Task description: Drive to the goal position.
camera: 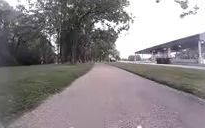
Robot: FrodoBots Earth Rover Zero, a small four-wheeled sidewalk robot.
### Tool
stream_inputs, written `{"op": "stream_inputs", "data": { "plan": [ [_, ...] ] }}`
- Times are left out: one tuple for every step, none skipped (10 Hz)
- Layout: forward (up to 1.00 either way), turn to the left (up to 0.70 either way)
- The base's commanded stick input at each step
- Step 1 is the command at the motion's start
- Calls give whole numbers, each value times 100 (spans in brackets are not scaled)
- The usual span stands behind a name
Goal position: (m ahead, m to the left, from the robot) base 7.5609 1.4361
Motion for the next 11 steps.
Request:
{"op": "stream_inputs", "data": {
  "plan": [
    [70, 0],
    [70, 0],
    [70, 0],
    [70, 0],
    [70, 0],
    [70, 0],
    [70, 0],
    [70, 0],
    [70, 0],
    [70, 0],
    [70, 0]
  ]
}}
